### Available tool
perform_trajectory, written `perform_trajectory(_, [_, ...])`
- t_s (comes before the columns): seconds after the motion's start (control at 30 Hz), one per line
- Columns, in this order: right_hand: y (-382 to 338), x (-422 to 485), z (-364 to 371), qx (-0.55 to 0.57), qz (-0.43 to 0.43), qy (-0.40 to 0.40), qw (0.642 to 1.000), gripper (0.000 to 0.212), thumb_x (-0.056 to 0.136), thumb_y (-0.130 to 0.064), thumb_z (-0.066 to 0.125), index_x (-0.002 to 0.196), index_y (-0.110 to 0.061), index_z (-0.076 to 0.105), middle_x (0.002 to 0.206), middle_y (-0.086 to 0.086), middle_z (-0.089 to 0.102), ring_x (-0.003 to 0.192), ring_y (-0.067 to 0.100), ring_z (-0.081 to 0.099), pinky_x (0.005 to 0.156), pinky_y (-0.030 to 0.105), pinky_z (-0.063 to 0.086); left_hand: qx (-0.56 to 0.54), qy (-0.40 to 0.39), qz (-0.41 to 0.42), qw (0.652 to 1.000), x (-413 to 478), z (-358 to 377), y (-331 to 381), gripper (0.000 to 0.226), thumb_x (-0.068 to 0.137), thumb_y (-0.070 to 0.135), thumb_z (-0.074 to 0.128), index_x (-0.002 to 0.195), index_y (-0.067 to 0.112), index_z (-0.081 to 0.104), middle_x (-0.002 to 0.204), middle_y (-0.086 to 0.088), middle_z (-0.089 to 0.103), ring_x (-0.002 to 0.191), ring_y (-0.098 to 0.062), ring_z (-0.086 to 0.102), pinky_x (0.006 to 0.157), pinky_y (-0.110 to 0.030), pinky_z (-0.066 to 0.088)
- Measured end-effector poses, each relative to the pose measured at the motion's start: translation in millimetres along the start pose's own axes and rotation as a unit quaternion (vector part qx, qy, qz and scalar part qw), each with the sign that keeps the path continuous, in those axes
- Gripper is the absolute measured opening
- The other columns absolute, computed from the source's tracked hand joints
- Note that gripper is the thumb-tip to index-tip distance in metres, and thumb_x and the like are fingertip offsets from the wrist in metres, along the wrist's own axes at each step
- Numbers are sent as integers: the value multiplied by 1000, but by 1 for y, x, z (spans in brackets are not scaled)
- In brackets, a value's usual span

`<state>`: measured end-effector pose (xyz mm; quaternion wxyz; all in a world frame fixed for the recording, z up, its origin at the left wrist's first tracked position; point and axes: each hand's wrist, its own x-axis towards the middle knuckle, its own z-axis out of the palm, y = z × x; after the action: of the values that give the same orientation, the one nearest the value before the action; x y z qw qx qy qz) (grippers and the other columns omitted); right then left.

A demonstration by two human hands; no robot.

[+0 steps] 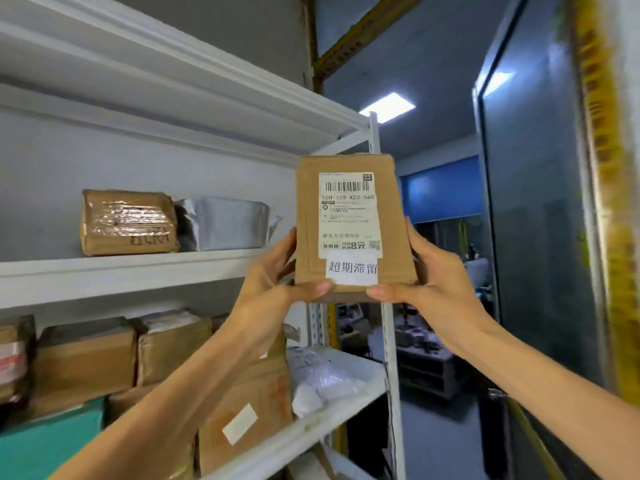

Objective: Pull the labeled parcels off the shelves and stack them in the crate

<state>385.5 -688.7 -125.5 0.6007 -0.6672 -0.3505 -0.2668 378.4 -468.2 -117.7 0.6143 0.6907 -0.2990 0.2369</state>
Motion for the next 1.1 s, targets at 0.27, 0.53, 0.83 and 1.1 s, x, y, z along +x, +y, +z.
perform_trajectory(0.27, [-9,-118,-102,-145,69,153,975,86,72,9,75,133,-42,44,122,-15,67,116,4,61,93,26,54,-145,-211,-15,966,-8,150,-52,81,79,-11,67,147,22,39,131,1,63,123,-15,58,98,-32,50])
perform_trajectory(0.53, [-33,-254,-185,-246,155,315,903,95,74,9,73,148,-33,31,125,-16,65,117,11,61,87,30,56,-261,-371,-81,888,-54,311,-71,93,65,1,76,148,19,38,131,2,63,124,-13,57,100,-34,50])
perform_trajectory(0.83, [-53,-326,-227,-325,202,421,823,100,72,6,76,152,-27,25,126,-13,64,119,7,59,89,23,54,-323,-472,-95,815,-86,422,-80,92,63,9,79,146,22,42,130,5,63,123,-11,57,105,-42,47])
perform_trajectory(1.1, [-57,-372,-241,-366,226,532,730,98,76,5,75,153,-23,24,130,-14,61,121,5,58,91,27,54,-373,-583,-73,719,-113,512,-94,74,78,-9,69,142,21,46,127,4,65,120,-13,60,97,-38,53])
